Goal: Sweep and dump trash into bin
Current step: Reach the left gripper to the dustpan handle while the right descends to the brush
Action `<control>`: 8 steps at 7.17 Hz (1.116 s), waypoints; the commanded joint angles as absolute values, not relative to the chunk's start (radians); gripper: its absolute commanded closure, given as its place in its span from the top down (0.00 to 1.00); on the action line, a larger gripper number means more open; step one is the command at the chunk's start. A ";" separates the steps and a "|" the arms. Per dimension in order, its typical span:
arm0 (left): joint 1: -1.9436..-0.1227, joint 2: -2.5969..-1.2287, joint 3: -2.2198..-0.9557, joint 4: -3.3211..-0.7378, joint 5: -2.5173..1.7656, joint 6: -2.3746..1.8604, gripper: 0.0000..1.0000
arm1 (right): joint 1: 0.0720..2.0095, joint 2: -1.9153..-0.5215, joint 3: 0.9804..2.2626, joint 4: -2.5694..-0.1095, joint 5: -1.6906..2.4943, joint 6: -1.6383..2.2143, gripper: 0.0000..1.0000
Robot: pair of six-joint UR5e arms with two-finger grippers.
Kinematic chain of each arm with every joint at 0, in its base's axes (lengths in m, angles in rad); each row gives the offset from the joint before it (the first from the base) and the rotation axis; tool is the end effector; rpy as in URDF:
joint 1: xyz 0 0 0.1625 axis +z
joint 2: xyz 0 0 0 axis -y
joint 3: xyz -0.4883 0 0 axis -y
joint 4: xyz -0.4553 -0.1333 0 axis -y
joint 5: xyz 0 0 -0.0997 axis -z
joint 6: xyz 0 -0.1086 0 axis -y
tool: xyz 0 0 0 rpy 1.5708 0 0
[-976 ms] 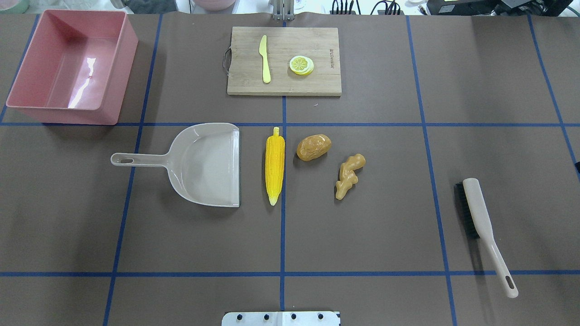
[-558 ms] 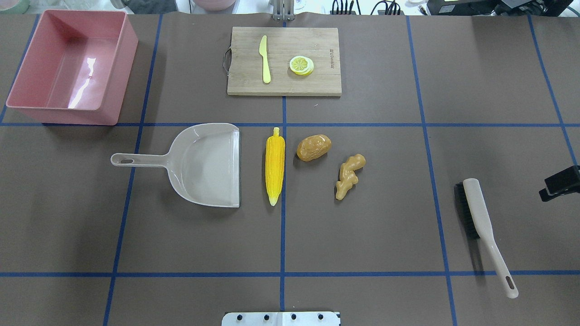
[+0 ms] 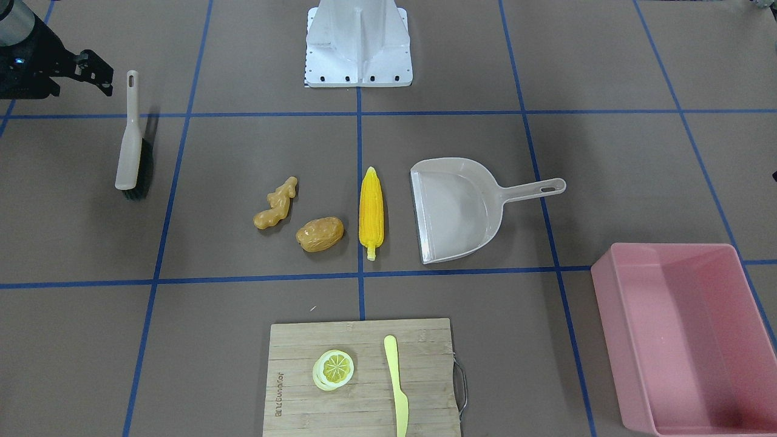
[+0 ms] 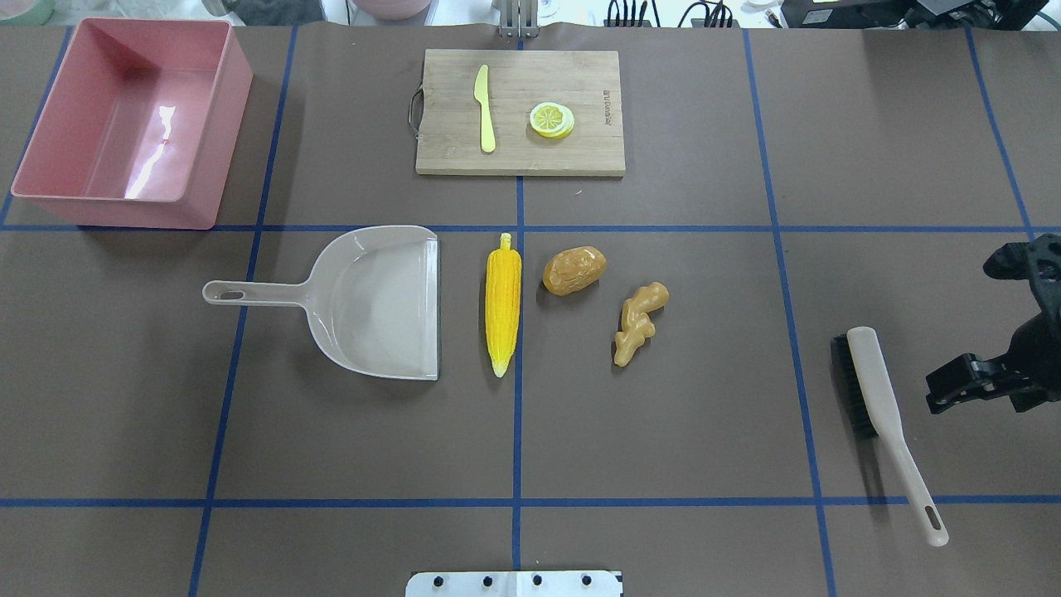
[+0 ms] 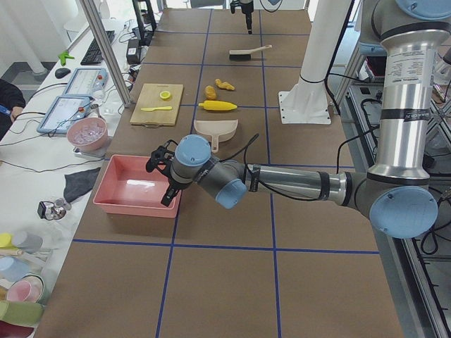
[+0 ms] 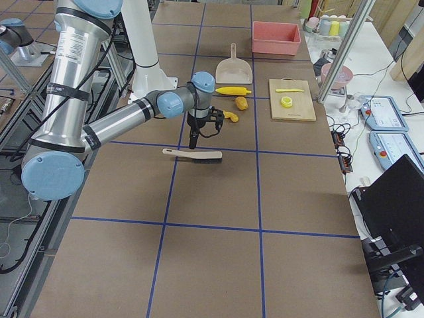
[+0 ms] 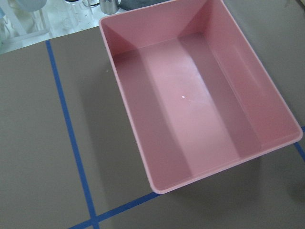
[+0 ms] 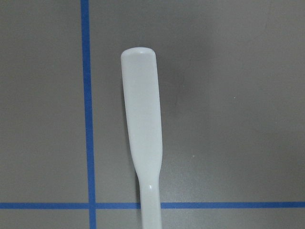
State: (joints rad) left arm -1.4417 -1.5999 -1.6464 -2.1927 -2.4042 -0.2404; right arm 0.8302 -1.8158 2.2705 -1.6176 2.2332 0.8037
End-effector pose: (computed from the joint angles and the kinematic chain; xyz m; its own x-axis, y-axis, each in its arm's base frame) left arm 0.0235 -0.5919 0.5913 0.6090 0.3812 -0.6955 0.0502 0.8566 0.5135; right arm -0.2317 -0.3520 0.4753 0.7356 -0.0065 0.6774 0.1294 0.9829 -0.1311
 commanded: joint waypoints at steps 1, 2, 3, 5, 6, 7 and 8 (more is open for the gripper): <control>-1.303 -1.698 -1.649 -2.197 -2.398 -0.337 0.97 | 0.752 -1.818 2.224 -1.583 2.226 0.824 1.00; -1.236 -1.732 -1.660 -2.216 -2.398 -0.333 0.97 | 0.727 -1.818 2.220 -1.583 2.224 0.834 1.00; -1.179 -1.732 -1.660 -2.294 -2.360 -0.301 0.97 | 0.698 -1.816 2.209 -1.579 2.214 0.834 1.00; -1.113 -1.681 -1.652 -2.474 -2.338 -0.159 0.97 | 0.576 -1.827 2.203 -1.453 2.145 0.907 1.00; -1.051 -1.681 -1.664 -2.523 -2.341 -0.205 0.98 | 0.508 -1.848 2.200 -1.421 2.091 0.955 1.00; -0.998 -1.728 -1.660 -2.520 -2.338 -0.365 0.98 | 0.502 -1.856 2.200 -1.410 2.089 0.963 1.00; -0.993 -1.738 -1.655 -2.531 -2.338 -0.376 0.98 | 0.502 -1.879 2.200 -1.410 2.089 0.956 1.00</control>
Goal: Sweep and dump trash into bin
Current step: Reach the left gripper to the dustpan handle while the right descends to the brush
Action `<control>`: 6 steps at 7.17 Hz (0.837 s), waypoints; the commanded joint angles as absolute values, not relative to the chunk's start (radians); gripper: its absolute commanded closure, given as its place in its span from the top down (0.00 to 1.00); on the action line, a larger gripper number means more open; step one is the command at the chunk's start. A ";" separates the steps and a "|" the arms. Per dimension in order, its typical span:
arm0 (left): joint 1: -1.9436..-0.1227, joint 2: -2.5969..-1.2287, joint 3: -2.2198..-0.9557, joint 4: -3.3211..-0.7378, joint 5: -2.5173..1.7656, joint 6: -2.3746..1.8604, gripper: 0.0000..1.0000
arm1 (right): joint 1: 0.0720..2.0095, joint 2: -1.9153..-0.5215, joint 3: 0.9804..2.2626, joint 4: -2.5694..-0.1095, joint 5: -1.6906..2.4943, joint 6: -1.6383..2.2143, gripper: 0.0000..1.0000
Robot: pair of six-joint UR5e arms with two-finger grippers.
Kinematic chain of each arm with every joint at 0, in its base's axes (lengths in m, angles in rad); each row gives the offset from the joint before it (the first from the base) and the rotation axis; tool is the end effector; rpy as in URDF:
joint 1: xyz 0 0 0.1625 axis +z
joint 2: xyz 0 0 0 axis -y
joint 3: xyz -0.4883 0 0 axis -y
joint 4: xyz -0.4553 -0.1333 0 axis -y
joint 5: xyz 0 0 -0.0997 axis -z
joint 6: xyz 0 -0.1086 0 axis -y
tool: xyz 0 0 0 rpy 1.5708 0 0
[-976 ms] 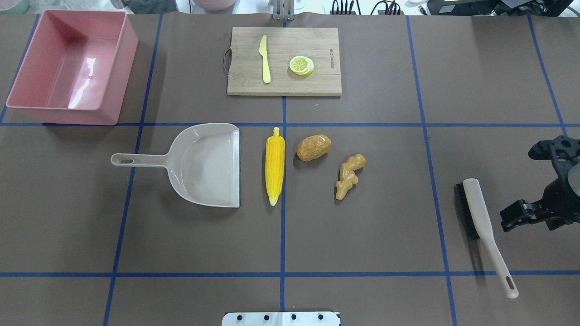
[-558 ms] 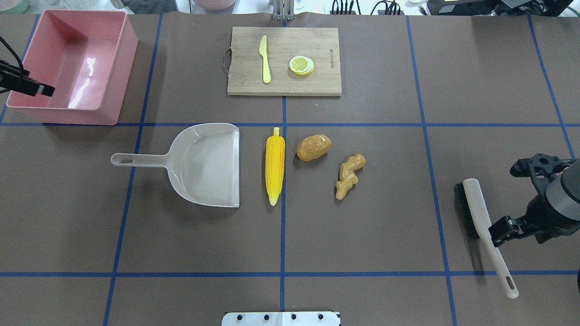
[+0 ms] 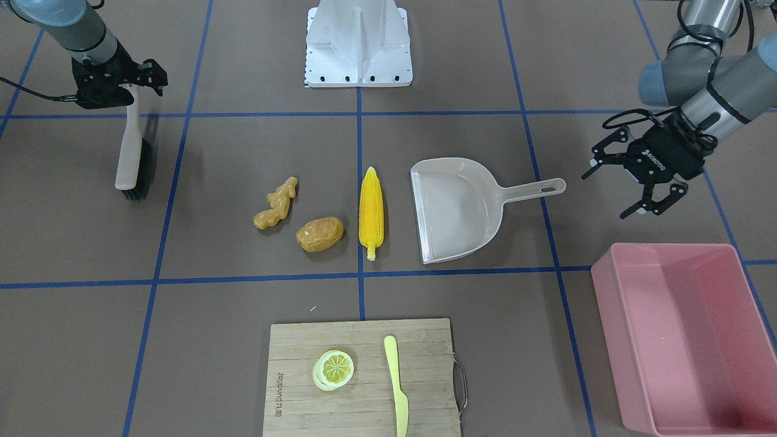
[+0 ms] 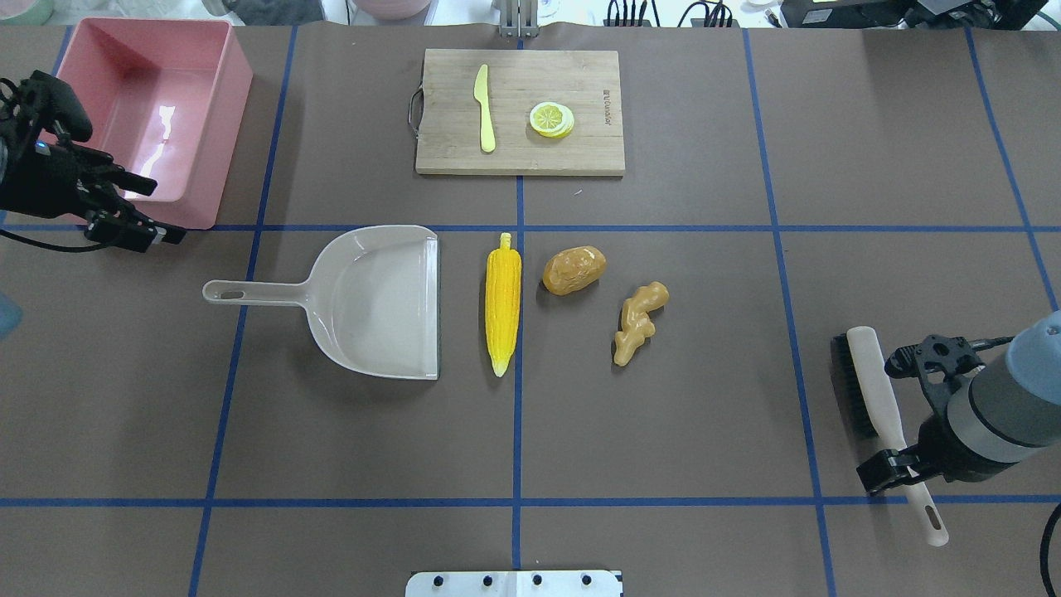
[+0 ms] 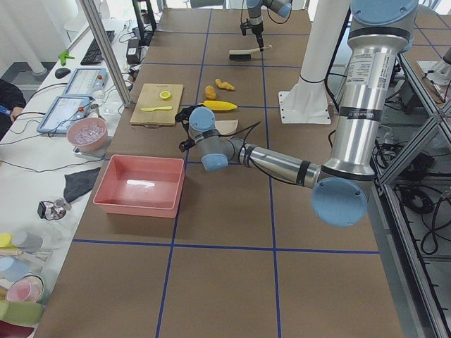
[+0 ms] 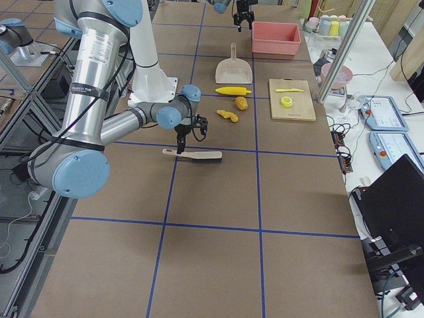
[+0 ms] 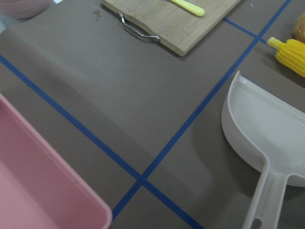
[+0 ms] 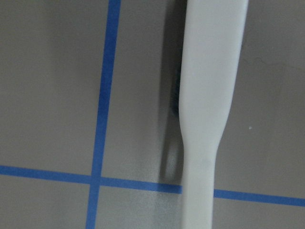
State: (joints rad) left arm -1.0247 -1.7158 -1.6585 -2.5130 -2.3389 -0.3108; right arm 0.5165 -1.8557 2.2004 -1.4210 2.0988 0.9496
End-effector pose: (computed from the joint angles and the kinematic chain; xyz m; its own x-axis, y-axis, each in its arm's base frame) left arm 0.2747 -0.5634 0.4788 0.3295 0.7764 -0.5373 -0.1045 0.5955 0.7965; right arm -0.3295 -0.2775 0.5125 0.7497 -0.1524 0.6440 0.2676 0.9598 -0.0844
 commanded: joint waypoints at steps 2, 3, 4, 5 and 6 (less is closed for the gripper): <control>-0.974 -1.684 -1.614 -2.614 -2.339 -0.137 0.98 | 0.497 -1.907 2.197 -1.407 2.100 0.957 1.00; -0.950 -1.680 -1.606 -2.656 -2.339 -0.133 0.98 | 0.495 -1.913 2.195 -1.404 2.102 0.957 1.00; -0.904 -1.678 -1.605 -2.677 -2.335 -0.135 0.98 | 0.482 -1.913 2.186 -1.404 2.102 0.960 0.97; -0.881 -1.678 -1.603 -2.695 -2.335 -0.135 0.97 | 0.473 -1.913 2.183 -1.404 2.102 0.959 0.94; -0.867 -1.680 -1.568 -2.741 -2.335 -0.129 0.96 | 0.457 -1.911 2.162 -1.375 2.102 0.965 0.90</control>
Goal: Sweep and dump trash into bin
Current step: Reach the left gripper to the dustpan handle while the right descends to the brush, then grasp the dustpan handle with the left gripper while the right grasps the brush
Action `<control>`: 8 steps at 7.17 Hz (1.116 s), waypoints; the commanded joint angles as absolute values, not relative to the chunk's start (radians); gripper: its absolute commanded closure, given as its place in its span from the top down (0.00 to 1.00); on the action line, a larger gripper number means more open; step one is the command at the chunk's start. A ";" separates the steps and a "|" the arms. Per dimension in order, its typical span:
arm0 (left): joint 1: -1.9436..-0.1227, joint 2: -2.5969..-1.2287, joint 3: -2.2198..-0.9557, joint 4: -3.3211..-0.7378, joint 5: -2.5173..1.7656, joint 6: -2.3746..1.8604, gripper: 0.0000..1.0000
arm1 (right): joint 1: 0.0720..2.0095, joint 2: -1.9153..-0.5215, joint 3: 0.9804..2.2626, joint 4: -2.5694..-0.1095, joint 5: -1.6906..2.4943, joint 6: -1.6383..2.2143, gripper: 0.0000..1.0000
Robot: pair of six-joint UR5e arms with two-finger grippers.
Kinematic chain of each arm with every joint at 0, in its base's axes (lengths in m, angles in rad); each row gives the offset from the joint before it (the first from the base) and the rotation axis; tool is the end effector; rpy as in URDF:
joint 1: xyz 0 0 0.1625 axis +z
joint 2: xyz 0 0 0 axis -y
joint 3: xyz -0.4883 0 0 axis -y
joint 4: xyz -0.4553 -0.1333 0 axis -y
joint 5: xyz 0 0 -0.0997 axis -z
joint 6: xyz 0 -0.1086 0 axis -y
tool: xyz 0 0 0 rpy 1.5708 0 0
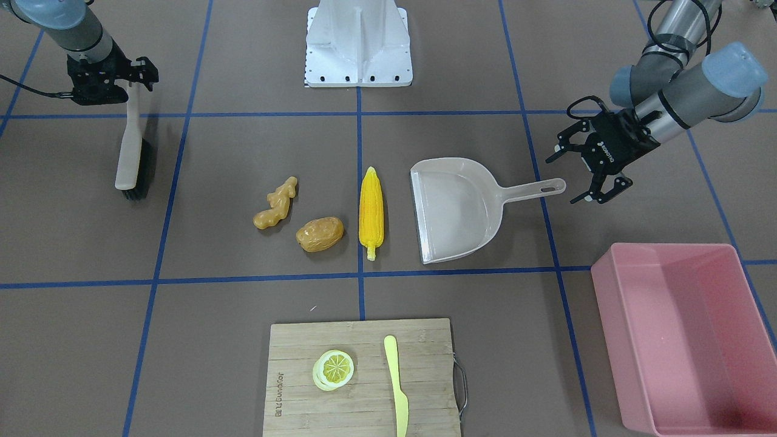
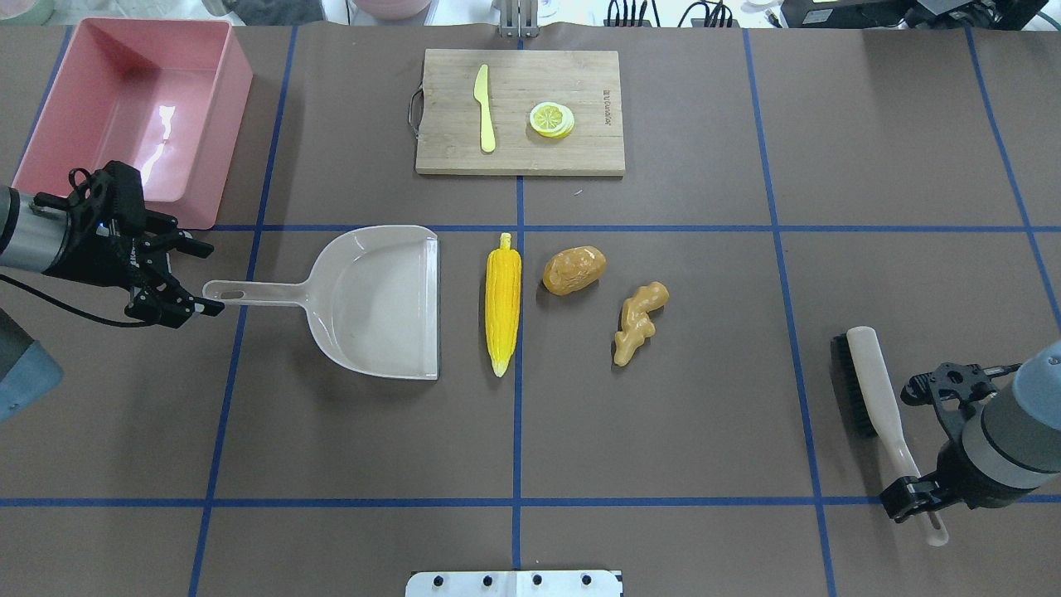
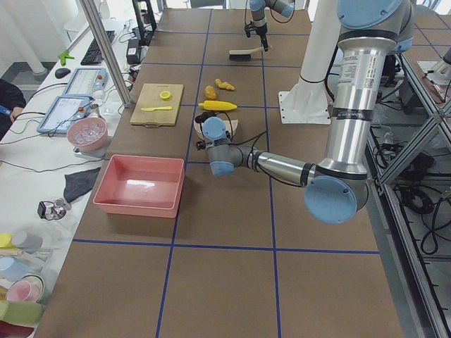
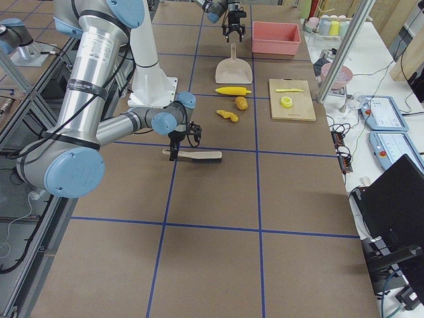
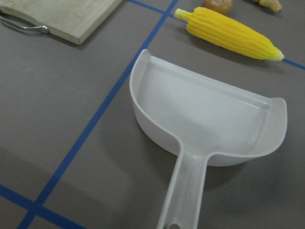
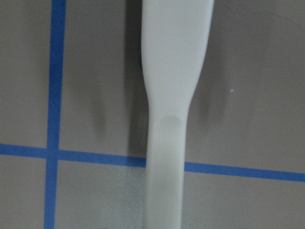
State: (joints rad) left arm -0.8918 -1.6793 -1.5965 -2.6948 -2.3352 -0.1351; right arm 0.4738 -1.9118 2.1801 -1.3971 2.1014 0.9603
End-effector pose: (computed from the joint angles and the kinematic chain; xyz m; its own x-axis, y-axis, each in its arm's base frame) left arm 0.3374 -0.5107 0.5162 0.1728 0.9248 -0.3391 -0.1714 0.3672 0.9142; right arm -0.3254 -0.2549 0.5440 0.7742 -0.1587 0.6127 0.2965 0.9462 -0.1296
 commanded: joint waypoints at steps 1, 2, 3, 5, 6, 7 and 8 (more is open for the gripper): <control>-0.853 -1.692 -1.519 -2.805 -2.332 -0.129 0.95 | 0.454 -1.913 2.151 -1.324 2.105 0.968 0.84; -0.847 -1.731 -1.488 -2.809 -2.332 -0.129 0.95 | 0.456 -1.916 2.151 -1.319 2.109 0.968 0.76; -0.847 -1.765 -1.482 -2.801 -2.332 -0.130 0.95 | 0.457 -1.916 2.152 -1.318 2.120 0.968 0.67; -0.845 -1.775 -1.468 -2.800 -2.329 -0.130 0.84 | 0.457 -1.940 2.163 -1.313 2.129 0.968 0.34; -0.832 -1.787 -1.438 -2.807 -2.294 -0.129 0.80 | 0.459 -1.962 2.172 -1.301 2.134 0.968 0.15; -0.815 -1.787 -1.437 -2.809 -2.278 -0.129 0.80 | 0.459 -1.970 2.181 -1.301 2.134 0.969 0.00; -0.799 -1.787 -1.437 -2.809 -2.264 -0.130 0.80 | 0.459 -1.971 2.186 -1.299 2.135 0.991 0.00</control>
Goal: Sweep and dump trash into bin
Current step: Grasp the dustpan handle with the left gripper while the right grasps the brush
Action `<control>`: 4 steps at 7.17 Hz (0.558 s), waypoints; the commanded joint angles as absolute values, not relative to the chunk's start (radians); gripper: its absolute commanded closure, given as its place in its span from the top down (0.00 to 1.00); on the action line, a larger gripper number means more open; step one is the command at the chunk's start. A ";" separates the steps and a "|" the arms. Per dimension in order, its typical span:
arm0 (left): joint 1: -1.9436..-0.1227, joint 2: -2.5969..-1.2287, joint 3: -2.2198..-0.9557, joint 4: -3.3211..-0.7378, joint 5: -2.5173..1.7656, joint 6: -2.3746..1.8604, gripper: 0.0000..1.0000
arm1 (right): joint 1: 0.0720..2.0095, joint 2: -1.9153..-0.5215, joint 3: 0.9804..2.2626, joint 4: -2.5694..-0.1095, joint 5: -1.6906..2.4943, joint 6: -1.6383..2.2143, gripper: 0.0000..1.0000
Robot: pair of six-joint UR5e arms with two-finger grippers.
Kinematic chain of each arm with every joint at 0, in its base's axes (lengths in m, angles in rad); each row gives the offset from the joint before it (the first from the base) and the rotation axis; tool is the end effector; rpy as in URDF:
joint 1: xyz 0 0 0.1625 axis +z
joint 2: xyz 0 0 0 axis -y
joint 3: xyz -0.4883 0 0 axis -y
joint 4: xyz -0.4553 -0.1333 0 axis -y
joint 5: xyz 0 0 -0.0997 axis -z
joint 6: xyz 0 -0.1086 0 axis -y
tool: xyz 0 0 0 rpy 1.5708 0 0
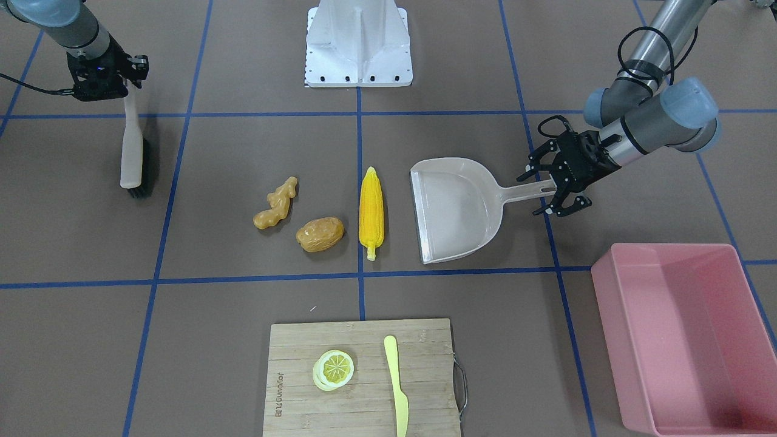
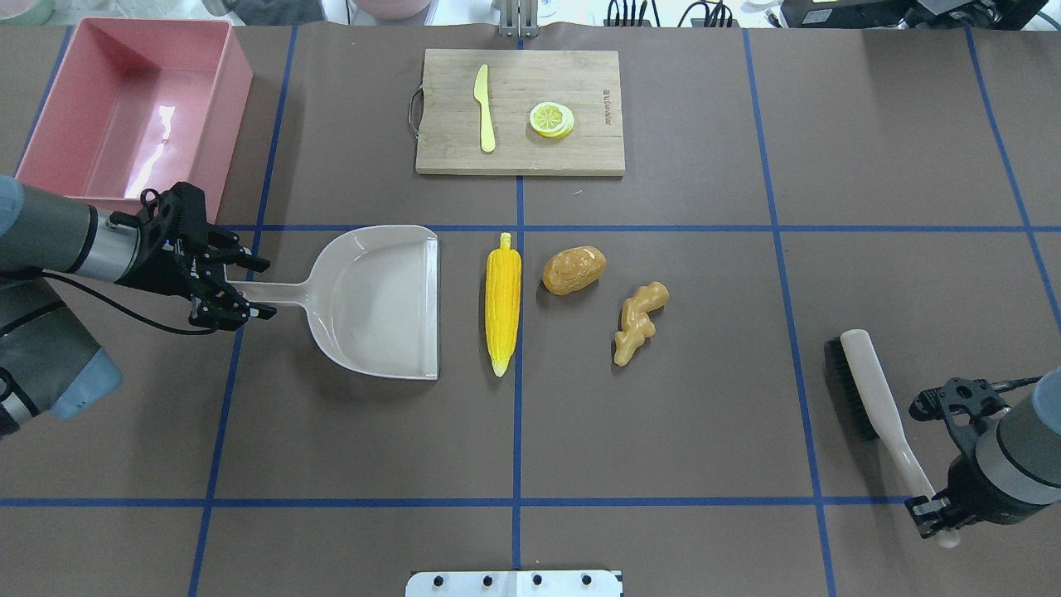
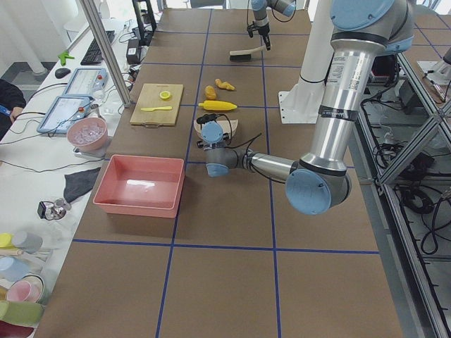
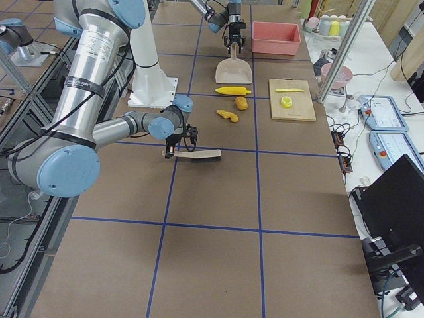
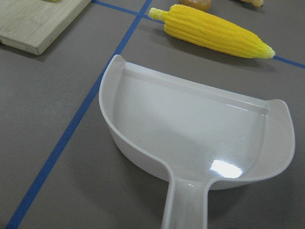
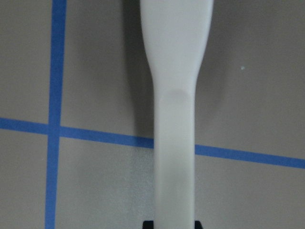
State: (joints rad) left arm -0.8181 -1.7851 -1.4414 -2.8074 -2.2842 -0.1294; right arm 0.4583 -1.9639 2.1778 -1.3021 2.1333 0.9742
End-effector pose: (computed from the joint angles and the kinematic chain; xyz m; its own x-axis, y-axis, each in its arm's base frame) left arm 0.4069 -0.5255 0.5247 0.1391 0.9483 -0.2852 -0.1520 0.3050 0.9402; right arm -0.3153 -0.2396 0.5520 0.7427 -0.1635 0.6493 0.3203 0.9383 -0.1301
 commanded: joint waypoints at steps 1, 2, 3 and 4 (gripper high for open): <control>-0.789 -1.787 -1.440 -2.809 -2.263 -0.130 0.80 | 0.457 -1.965 2.200 -1.298 2.135 1.012 0.00; -0.785 -1.786 -1.445 -2.810 -2.263 -0.130 0.77 | 0.457 -1.964 2.223 -1.296 2.134 1.015 0.00; -0.784 -1.784 -1.445 -2.810 -2.264 -0.130 0.65 | 0.456 -1.948 2.256 -1.298 2.125 1.017 0.00; -0.782 -1.786 -1.447 -2.810 -2.264 -0.130 0.47 | 0.445 -1.895 2.258 -1.310 2.125 1.017 0.00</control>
State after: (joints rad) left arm -0.7852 -1.7852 -1.4447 -2.8100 -2.2640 -0.1303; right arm 0.4537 -1.9424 2.2416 -1.2999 2.1279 1.0149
